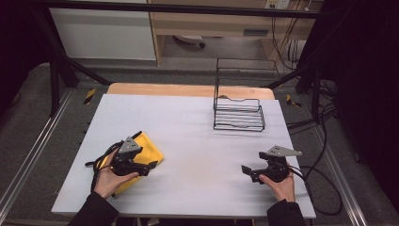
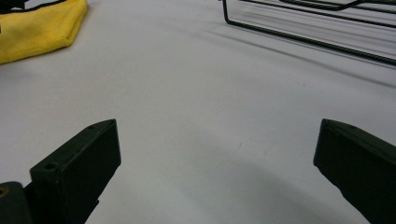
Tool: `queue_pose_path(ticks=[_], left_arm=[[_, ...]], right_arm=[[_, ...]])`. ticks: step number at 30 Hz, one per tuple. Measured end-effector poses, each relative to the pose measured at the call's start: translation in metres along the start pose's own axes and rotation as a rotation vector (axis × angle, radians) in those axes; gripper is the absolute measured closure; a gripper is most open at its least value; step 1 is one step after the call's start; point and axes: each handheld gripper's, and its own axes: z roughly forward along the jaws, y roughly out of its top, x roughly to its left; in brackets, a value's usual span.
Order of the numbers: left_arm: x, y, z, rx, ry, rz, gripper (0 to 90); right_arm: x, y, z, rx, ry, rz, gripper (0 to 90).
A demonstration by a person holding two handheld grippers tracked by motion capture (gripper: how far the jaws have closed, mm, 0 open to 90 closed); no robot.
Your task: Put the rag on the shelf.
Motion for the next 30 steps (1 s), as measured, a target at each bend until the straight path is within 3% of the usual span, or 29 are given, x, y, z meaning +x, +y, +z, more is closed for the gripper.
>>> queue_pose_path(ticks=[6, 15, 25, 30], left_arm=[[-0.007, 0.003, 0.015, 0.031, 0.014, 0.019, 30.3], [-0.012, 0.002, 0.035, 0.098, 0.024, 0.049, 55.8], [-0.011, 0.001, 0.041, 0.119, 0.058, 0.039, 69.4], [-0.017, 0.002, 0.043, 0.134, 0.103, 0.045, 73.8]], right_arm=[[0.0, 0.0, 0.0, 0.001, 0.0, -0.001, 1.2], [0.0, 0.0, 0.001, 0.008, -0.001, -0.005, 1.2], [0.0, 0.0, 0.002, 0.011, 0.001, 0.001, 1.3], [0.0, 0.0, 0.003, 0.01, 0.003, 0.004, 1.4]])
